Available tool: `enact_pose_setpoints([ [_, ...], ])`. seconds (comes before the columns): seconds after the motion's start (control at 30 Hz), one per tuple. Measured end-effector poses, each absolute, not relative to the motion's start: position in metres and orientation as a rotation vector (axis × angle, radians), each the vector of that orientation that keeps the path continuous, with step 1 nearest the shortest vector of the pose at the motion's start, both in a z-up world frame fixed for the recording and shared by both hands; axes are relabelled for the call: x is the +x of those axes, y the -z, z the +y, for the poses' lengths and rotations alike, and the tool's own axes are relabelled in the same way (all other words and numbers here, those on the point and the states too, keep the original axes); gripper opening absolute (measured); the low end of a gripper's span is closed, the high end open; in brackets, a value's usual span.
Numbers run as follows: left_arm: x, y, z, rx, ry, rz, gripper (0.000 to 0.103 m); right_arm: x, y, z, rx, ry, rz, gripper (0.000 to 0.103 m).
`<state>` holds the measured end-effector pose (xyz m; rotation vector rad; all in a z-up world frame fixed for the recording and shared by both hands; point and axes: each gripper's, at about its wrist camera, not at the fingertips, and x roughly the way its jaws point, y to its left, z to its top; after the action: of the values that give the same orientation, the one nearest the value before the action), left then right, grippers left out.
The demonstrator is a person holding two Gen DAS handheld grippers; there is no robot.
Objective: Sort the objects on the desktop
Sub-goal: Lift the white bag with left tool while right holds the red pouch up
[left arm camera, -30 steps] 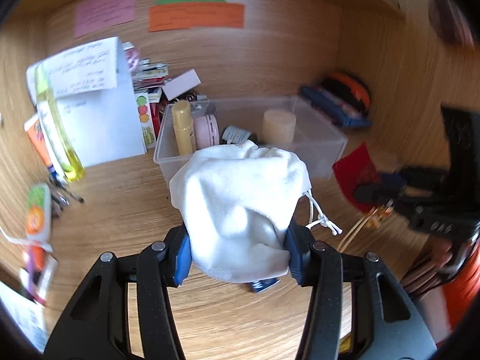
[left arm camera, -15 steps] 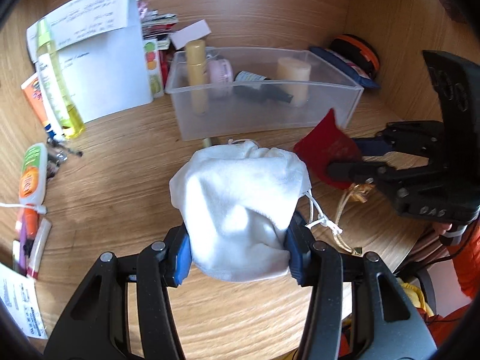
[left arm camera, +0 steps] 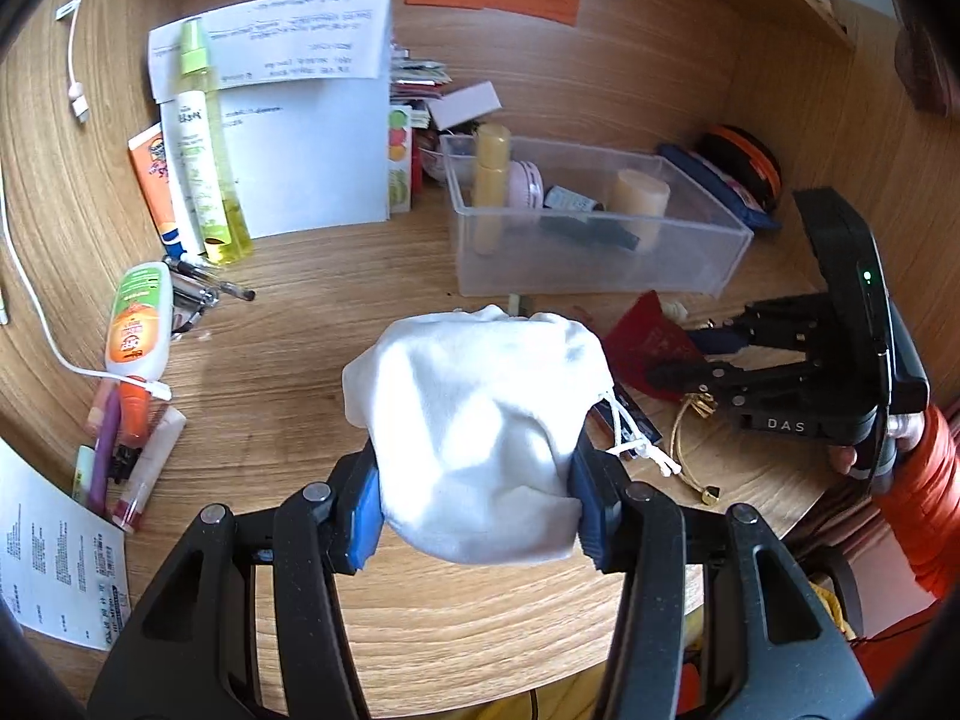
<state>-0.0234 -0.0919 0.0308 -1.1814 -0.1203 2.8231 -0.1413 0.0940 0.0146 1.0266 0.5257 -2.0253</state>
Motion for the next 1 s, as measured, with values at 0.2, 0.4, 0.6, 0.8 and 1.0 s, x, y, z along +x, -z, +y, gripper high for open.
enact_pose_setpoints([
  [0.2, -0.028, -0.049, -0.094, -1.103, -2.821, -0.168, 0.051, -0.145, -0.013, 0.108, 1.045, 2.046, 0.476, 0.027],
  [0.4, -0.041, -0.069, -0.086, -1.016, -2.793, -0.204, 0.051, -0.146, -0.025, 0.121, 1.022, 2.058, 0.397, 0.027],
  [0.6, -0.059, -0.086, -0.082, -0.956, -2.782, -0.233, 0.051, -0.145, -0.049, 0.141, 0.966, 2.093, 0.329, 0.027],
  [0.8, -0.09, -0.101, -0.078, -0.923, -2.783, -0.244, 0.051, -0.156, -0.073, 0.159, 0.911, 2.154, 0.291, 0.027],
  [1.0, -0.121, -0.114, -0.069, -0.903, -2.778, -0.232, 0.051, -0.173, -0.099, 0.166, 0.846, 2.205, 0.278, 0.028],
])
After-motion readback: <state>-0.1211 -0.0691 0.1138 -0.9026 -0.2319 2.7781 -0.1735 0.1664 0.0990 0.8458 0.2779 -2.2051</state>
